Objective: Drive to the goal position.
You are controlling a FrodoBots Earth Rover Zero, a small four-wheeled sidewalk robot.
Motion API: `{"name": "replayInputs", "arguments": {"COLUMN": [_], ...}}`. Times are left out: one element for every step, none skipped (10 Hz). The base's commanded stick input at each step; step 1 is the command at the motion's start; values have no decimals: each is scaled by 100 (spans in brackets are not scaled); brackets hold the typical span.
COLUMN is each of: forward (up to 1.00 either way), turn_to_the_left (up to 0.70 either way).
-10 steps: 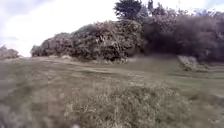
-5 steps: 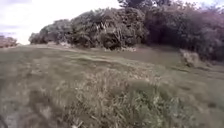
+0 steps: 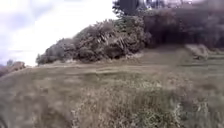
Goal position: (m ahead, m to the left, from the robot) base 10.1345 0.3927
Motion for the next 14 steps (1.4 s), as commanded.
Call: {"name": "replayInputs", "arguments": {"forward": [100, 100, 100, 100, 100, 100, 100, 100, 100, 100, 100, 100, 100, 100], "turn_to_the_left": [0, 0, 0, 0, 0, 0, 0, 0, 0, 0, 0, 0, 0, 0]}}
